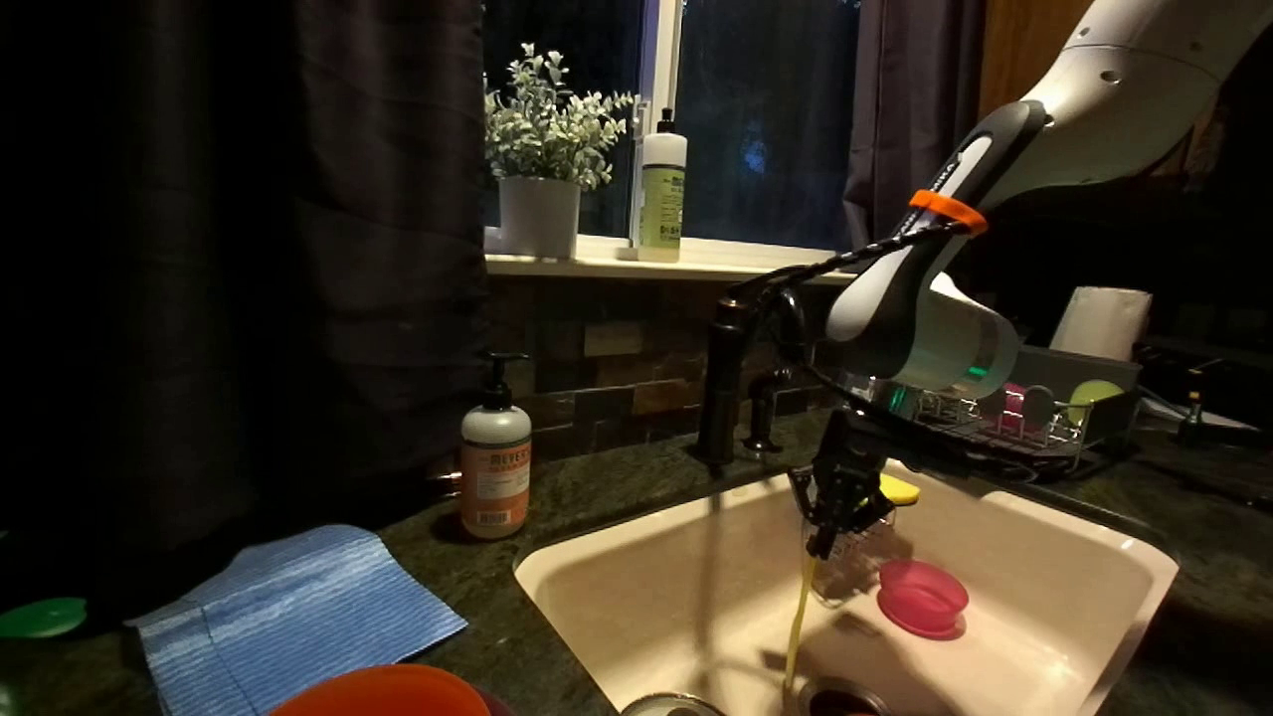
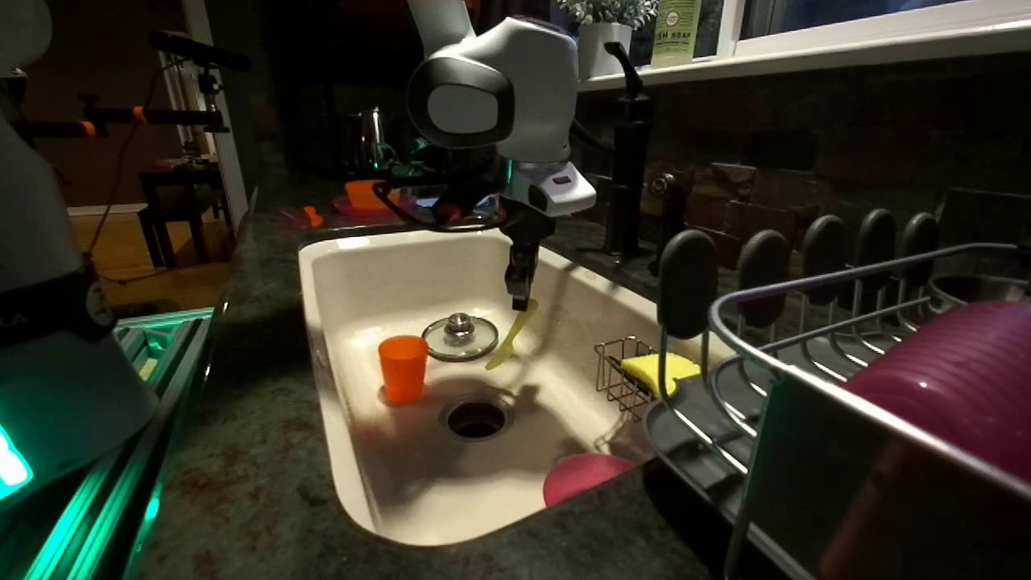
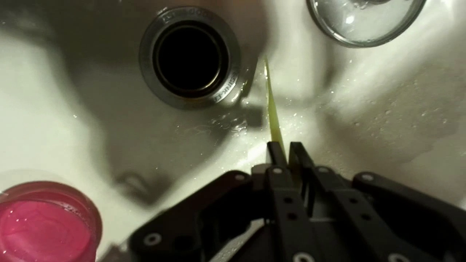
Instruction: Remove the yellow knife from the drain.
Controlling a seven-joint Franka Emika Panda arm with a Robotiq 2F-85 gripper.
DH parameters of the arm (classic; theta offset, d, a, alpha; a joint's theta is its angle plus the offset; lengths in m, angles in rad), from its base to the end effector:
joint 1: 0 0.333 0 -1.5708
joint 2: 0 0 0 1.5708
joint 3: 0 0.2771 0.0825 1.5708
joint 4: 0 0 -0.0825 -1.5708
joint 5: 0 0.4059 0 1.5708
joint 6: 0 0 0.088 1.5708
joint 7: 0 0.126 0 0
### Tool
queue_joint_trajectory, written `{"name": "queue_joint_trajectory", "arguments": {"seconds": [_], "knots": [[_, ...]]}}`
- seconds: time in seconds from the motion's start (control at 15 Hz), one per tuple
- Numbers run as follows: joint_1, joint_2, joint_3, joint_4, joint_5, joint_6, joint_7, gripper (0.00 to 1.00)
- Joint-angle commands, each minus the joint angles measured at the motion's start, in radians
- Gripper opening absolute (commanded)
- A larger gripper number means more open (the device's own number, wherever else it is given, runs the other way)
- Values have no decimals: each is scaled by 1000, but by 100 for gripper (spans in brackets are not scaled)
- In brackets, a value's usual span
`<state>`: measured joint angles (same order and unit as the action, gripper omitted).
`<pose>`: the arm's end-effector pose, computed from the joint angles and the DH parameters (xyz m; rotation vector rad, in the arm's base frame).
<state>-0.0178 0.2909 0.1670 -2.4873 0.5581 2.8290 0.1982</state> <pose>0.4658 0.0538 0.1018 -2.7841 0.8401 -0.0010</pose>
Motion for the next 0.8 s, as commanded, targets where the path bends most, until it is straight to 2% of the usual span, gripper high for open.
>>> {"name": "queue_joint_trajectory", "arguments": {"seconds": [0.0, 0.2, 0.33, 0.73], "knots": [[-154, 28, 161, 6, 277, 42, -200, 2], [-228, 56, 232, 23, 501, 58, -385, 2], [-256, 75, 253, 32, 591, 61, -471, 2], [-295, 157, 271, 77, 718, 55, -629, 2]]}}
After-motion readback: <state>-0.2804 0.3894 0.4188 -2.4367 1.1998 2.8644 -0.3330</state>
